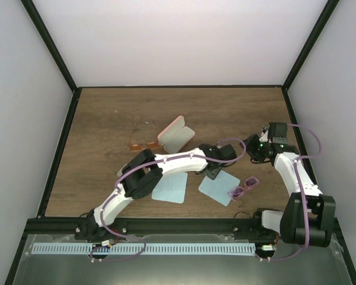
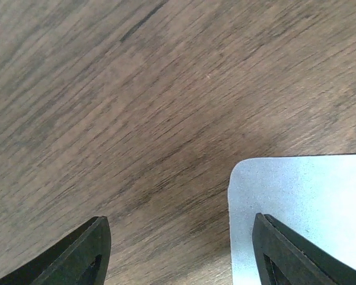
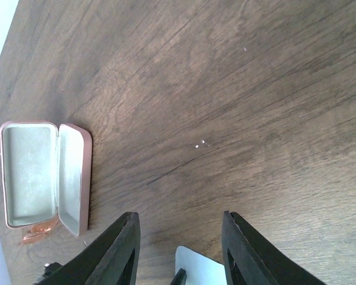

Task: Organize the sunglasses
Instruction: Adjust the glasses cleaning cloth at the center of the board.

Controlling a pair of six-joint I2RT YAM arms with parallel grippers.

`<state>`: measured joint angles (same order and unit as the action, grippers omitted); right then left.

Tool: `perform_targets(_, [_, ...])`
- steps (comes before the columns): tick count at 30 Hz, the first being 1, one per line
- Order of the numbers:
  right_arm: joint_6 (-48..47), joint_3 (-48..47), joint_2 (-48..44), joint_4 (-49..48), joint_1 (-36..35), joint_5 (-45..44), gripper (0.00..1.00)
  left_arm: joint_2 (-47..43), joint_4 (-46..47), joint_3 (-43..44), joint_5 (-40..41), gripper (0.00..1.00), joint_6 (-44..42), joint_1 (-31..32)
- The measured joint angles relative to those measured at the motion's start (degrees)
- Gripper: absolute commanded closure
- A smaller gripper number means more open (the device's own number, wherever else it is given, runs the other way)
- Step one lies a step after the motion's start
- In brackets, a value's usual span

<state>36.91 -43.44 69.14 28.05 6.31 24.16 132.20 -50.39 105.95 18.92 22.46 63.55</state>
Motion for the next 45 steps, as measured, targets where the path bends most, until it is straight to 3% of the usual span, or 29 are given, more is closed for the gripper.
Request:
perform_targets(13, [-0.24,1.66,0.07,-0.66,0.00,1.05,0.60,-1.16,1.57,-3.30,4.26,0.33,4.46,0.02])
perform_targets(24, [-2.58,2.82,1.16,-1.11,0.02,1.84,0.54,-4.76,4.22,-9.84,3.78,0.34,10.19,-5.42])
perform_targets(33, [-6.73,2.14,7.85,0.50,-3.26,1.07,0.52,-5.25,4.35,-10.73,1.92,0.34,15.30,-5.84])
perform_targets(45, [-9.33,-1.90,14.84,3.43,-14.10,-7.43,0.69,-6.60,6.54,-12.57,-1.95,0.34,16.04,-6.93])
